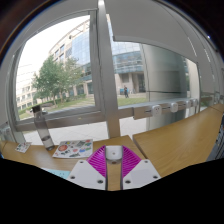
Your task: Unplug charger
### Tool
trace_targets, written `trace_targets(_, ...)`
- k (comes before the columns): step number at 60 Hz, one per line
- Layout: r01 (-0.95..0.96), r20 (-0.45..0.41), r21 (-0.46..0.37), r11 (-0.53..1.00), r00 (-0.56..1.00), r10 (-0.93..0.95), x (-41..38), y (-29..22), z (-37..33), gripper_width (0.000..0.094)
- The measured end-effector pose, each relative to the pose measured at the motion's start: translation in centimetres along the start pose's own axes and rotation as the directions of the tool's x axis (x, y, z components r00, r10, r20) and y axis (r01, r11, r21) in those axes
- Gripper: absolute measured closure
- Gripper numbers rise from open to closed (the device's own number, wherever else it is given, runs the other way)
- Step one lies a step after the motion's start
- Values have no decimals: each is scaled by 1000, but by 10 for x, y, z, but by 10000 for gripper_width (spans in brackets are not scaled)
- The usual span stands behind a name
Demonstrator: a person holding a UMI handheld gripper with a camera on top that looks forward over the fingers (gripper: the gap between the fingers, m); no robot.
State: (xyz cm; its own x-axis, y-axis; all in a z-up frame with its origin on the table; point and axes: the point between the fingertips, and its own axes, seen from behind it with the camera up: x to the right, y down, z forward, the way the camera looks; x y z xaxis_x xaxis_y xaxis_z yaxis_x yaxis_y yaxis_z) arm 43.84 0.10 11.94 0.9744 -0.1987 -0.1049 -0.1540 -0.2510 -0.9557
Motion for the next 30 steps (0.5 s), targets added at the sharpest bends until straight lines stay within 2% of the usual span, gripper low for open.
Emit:
trace_targets(6, -21, 21, -86, 996, 1000, 22, 5, 40, 11, 779)
trace_targets(14, 4, 53, -139, 990, 999, 4, -8, 81, 18, 764)
trace_targets(21, 4, 64, -166, 986, 998, 7, -10, 105, 17, 746)
trace_targets(30, -9, 41, -148, 989, 999, 15, -10, 104, 14, 688)
